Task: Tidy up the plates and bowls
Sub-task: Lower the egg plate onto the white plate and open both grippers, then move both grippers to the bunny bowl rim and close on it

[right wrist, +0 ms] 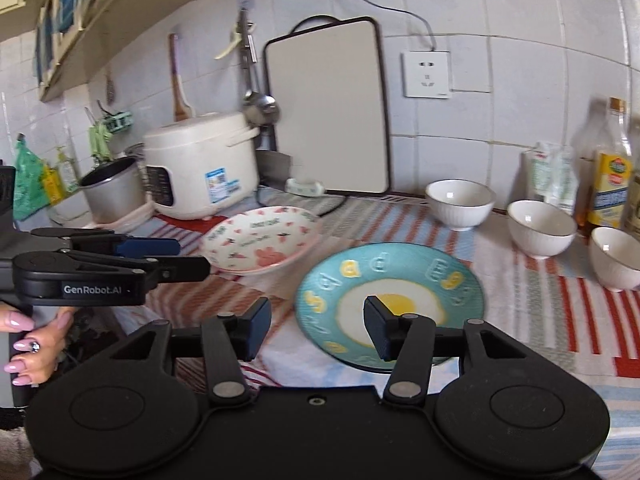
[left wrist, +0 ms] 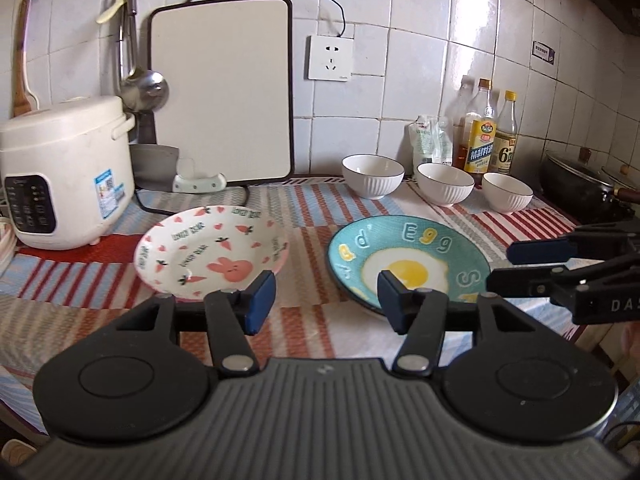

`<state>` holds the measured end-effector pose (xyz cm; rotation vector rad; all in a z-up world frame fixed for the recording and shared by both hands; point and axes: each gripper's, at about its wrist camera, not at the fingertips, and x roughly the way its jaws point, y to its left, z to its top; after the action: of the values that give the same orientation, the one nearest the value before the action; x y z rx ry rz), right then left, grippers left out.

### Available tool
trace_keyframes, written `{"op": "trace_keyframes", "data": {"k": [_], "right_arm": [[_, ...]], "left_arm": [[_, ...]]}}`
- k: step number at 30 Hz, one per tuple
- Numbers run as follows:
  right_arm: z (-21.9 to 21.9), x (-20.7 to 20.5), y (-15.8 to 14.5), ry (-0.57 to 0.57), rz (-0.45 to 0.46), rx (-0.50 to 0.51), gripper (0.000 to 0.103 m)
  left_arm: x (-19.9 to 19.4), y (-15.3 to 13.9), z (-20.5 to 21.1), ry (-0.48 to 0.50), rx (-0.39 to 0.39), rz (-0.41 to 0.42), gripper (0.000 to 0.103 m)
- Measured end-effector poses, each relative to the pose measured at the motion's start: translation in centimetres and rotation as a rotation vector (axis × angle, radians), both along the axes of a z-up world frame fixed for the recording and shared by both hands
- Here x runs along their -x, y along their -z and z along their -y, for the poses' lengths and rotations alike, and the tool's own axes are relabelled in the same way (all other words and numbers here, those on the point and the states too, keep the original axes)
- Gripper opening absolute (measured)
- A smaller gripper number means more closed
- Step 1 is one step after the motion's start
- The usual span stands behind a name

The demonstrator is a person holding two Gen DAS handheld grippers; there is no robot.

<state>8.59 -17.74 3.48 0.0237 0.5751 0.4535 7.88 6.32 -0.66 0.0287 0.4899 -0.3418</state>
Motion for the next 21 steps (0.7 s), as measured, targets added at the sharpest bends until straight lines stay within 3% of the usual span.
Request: {"op": "trace_keyframes", "data": {"k": [9,14,21], "right_arm": [[-5.3,-0.9,0.6,-0.102,0.016,-0.058,0.060],[-8.1,-2.5,1.7,-0.083,0.016,-0.065,0.061],[-11.0,-5.4,4.3,-0.041,-0.026,-0.092,0.061]], "left_arm": [[0.2,0.5,-5.0,-0.014,-0.072,0.020,0.063],[-1.6,1.9,-8.0,-0.044,-0.036,0.009,0.068],[-6.0,4.3,-11.9,-0.053,0.031,-0.067,0.068]]}}
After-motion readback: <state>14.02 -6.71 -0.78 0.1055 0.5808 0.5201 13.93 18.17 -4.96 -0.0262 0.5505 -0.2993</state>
